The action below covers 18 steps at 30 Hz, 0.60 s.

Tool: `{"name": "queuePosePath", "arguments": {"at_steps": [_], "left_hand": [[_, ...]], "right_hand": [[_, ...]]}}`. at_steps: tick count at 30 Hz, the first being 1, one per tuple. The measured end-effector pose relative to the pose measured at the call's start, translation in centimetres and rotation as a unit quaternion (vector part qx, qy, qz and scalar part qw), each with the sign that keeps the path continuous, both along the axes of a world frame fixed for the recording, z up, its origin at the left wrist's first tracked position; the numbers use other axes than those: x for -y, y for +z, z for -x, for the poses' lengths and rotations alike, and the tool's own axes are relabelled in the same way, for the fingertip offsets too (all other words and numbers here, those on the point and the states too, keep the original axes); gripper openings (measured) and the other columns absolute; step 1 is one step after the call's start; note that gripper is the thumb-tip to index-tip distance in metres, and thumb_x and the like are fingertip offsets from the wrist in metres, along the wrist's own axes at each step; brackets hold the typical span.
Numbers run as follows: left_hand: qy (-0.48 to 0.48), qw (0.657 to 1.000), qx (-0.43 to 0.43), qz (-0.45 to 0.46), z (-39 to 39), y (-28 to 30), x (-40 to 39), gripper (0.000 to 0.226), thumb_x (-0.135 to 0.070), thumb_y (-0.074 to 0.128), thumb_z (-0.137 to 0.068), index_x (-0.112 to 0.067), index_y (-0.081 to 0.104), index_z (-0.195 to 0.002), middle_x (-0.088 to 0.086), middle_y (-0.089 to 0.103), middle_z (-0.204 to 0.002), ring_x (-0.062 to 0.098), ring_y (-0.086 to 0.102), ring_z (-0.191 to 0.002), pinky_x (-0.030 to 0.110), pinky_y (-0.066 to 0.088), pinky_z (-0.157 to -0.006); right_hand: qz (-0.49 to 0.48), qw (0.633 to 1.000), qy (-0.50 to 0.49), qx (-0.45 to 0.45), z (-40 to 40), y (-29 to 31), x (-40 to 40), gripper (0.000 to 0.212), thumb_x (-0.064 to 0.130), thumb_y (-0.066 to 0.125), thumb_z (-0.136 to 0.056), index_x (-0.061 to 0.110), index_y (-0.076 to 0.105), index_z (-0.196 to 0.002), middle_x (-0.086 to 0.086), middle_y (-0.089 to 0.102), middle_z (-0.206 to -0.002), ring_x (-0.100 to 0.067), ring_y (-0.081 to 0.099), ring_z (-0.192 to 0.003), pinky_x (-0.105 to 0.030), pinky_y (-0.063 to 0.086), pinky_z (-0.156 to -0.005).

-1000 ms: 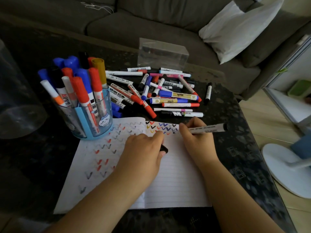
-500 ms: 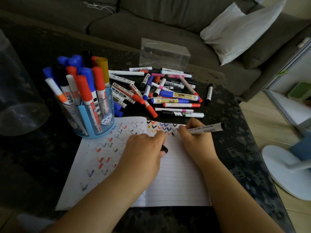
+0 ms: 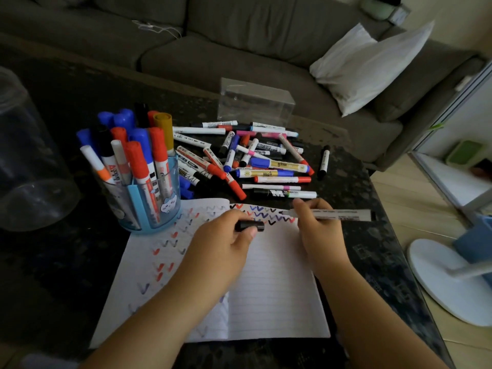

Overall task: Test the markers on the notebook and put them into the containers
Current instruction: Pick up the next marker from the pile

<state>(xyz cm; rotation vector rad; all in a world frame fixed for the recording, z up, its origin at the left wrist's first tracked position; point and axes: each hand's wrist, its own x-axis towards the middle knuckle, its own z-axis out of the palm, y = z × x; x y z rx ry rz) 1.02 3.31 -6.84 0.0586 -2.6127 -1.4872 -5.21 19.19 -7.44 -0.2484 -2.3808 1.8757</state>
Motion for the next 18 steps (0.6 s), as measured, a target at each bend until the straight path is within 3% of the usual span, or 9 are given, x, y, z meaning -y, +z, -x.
{"name": "queuePosePath", "arguments": {"at_steps": [4, 8, 12, 18], "left_hand": [[0.021, 0.976, 0.056, -0.207, 0.3, 0.6, 0.8, 0.011, -0.025, 0.051, -0.094, -0.028, 0.062, -0.093, -0.01, 0.069, -0.076, 0.004, 0.065, -0.077, 0.029, 0.051, -0.083], [0.004, 0.947, 0.09, -0.309, -0.2, 1.6, 1.2, 0.017, -0.019, 0.051, -0.094, -0.026, 0.067, -0.093, -0.01, 0.062, -0.067, 0.006, 0.059, -0.067, 0.03, 0.052, -0.078], [-0.044, 0.952, 0.095, -0.288, -0.8, 2.1, 1.6, 0.019, -0.02, 0.05, -0.094, -0.028, 0.065, -0.101, -0.011, 0.061, -0.069, 0.003, 0.06, -0.069, 0.026, 0.05, -0.076], [-0.073, 0.959, 0.094, -0.257, -1.5, 2.6, 2.1, 0.019, -0.024, 0.051, -0.093, -0.031, 0.062, -0.107, -0.013, 0.064, -0.075, 0.002, 0.062, -0.074, 0.026, 0.051, -0.082]], "right_hand": [[0.089, 0.994, 0.059, -0.017, -2.2, 3.0, 0.8, 0.017, 0.024, 0.06, -0.089, 0.008, 0.056, -0.082, 0.003, 0.047, -0.056, -0.005, 0.038, -0.049, -0.018, 0.038, -0.049], [0.179, 0.98, 0.082, -0.026, -4.1, 4.9, 1.5, 0.026, 0.018, 0.046, -0.096, 0.003, 0.055, -0.078, -0.002, 0.035, -0.053, -0.009, 0.03, -0.046, -0.02, 0.03, -0.047], [0.184, 0.978, 0.094, -0.036, -5.0, 5.8, 2.2, 0.025, 0.011, 0.046, -0.095, 0.007, 0.046, -0.071, -0.004, 0.034, -0.052, -0.011, 0.028, -0.046, -0.019, 0.03, -0.044], [0.121, 0.984, 0.12, -0.045, -5.5, 6.3, 2.9, 0.028, 0.015, 0.053, -0.092, 0.012, 0.05, -0.064, 0.002, 0.043, -0.048, -0.009, 0.035, -0.045, -0.021, 0.033, -0.046]]}}
